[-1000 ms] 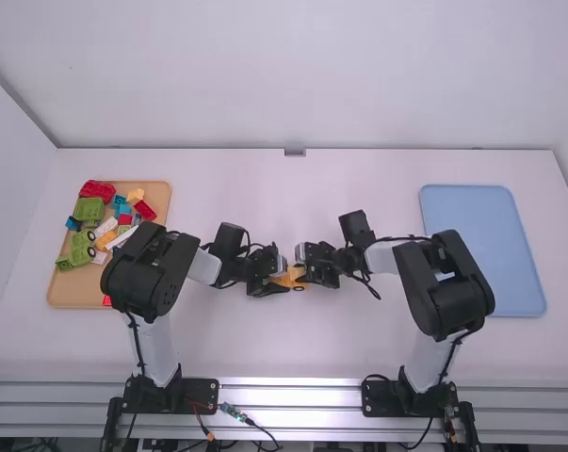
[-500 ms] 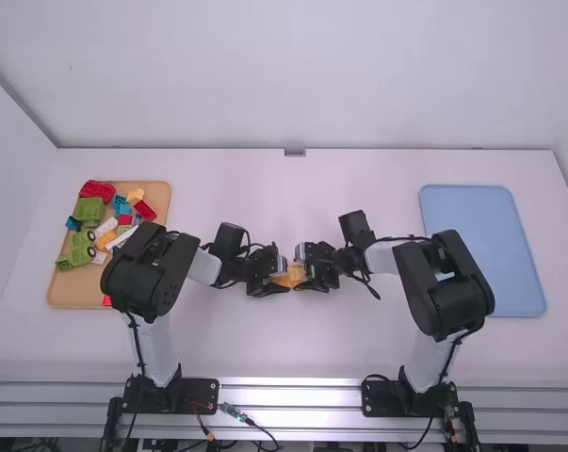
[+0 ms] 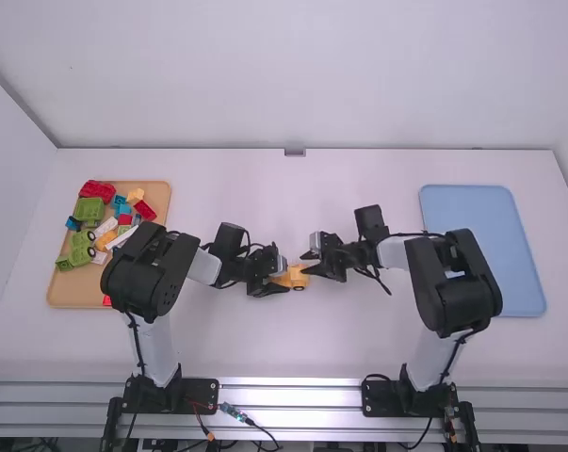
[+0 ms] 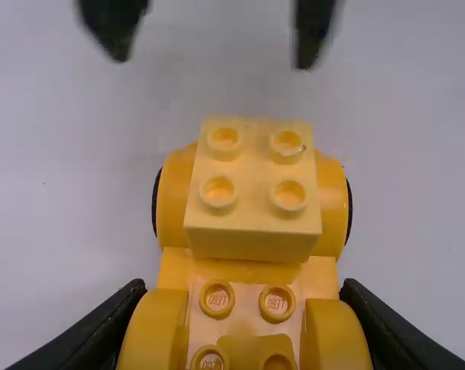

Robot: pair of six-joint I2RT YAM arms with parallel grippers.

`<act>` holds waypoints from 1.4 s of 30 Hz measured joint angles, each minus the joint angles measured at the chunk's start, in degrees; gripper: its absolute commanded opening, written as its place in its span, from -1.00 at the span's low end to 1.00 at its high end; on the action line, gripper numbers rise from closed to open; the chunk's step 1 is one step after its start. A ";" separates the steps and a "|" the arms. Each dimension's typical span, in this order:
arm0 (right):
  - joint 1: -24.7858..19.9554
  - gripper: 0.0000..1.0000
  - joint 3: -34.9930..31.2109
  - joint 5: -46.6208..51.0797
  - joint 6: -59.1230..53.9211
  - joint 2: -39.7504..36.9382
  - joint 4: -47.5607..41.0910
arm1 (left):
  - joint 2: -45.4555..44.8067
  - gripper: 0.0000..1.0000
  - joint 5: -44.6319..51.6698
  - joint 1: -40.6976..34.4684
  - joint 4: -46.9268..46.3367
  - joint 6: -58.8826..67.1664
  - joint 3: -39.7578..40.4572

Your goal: Assemble lego blocks to make yellow taxi

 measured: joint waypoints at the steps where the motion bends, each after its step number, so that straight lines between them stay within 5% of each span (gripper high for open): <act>1: 0.02 -1.00 0.02 0.02 0.07 -0.02 -0.02 | 0.00 -0.64 0.00 0.00 0.00 0.02 0.00; 18: 4.50 -1.00 -3.08 4.98 4.94 1.70 9.09 | -0.02 -0.65 -0.20 0.00 0.26 -0.26 0.00; 26: 3.91 -1.00 2.03 -1.03 6.38 7.85 6.27 | 0.00 -0.67 -0.48 0.02 0.55 -0.72 0.00; 35: 3.91 -1.00 8.55 -1.79 -5.01 9.94 -10.60 | -0.07 -0.75 -0.66 0.00 0.35 -0.66 0.02; 42: 2.51 -1.00 4.46 -4.39 -11.23 9.94 -1.03 | -0.07 -0.76 -0.63 0.00 -0.76 -0.22 0.63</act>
